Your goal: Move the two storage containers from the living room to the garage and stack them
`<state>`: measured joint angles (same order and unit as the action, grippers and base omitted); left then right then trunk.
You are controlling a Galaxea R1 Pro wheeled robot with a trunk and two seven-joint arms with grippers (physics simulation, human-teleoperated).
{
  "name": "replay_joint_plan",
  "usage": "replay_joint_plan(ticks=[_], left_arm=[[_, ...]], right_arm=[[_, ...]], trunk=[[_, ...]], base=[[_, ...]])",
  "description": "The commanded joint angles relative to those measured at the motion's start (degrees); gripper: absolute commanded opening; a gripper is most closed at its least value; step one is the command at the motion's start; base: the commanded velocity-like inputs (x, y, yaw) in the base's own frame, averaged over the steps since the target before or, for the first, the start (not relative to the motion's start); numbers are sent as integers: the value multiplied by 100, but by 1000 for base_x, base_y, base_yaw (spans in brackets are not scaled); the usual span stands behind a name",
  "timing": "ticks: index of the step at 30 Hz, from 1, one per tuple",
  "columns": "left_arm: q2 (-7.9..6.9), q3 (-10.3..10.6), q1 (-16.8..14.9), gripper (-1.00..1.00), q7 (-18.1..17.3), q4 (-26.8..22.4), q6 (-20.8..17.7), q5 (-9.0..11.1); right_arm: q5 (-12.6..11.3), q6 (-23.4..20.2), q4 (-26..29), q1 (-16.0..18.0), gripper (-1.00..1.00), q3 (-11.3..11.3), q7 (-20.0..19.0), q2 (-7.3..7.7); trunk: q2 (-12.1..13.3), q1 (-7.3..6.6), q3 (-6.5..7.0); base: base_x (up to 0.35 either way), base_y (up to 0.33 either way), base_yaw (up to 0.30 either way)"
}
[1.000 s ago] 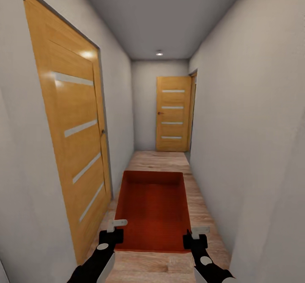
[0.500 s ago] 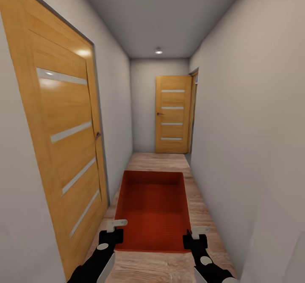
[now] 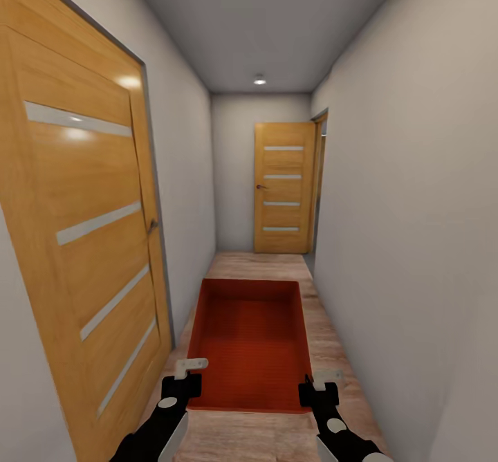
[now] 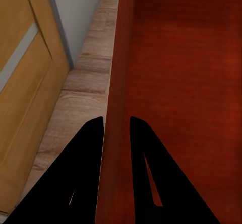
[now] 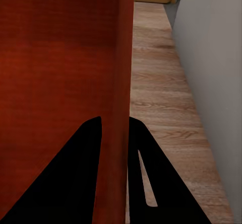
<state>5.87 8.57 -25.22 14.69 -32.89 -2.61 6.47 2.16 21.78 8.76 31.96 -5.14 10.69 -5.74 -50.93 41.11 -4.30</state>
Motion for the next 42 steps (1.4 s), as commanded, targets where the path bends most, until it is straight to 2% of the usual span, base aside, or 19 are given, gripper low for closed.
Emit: replay_joint_plan(ticks=[1, 42], left_arm=[[-42, 33, -1, -100, 210, 85, -29, 78], [-49, 34, -1, -100, 210, 86, -24, 77]], right_arm=[[4, 274, 12, 12, -100, 154, 82, 3], [4, 274, 12, 12, -100, 154, 82, 14]], trunk=[[-7, 4, -8], [-7, 4, -8]], base=[[321, 0, 0], [321, 0, 0]])
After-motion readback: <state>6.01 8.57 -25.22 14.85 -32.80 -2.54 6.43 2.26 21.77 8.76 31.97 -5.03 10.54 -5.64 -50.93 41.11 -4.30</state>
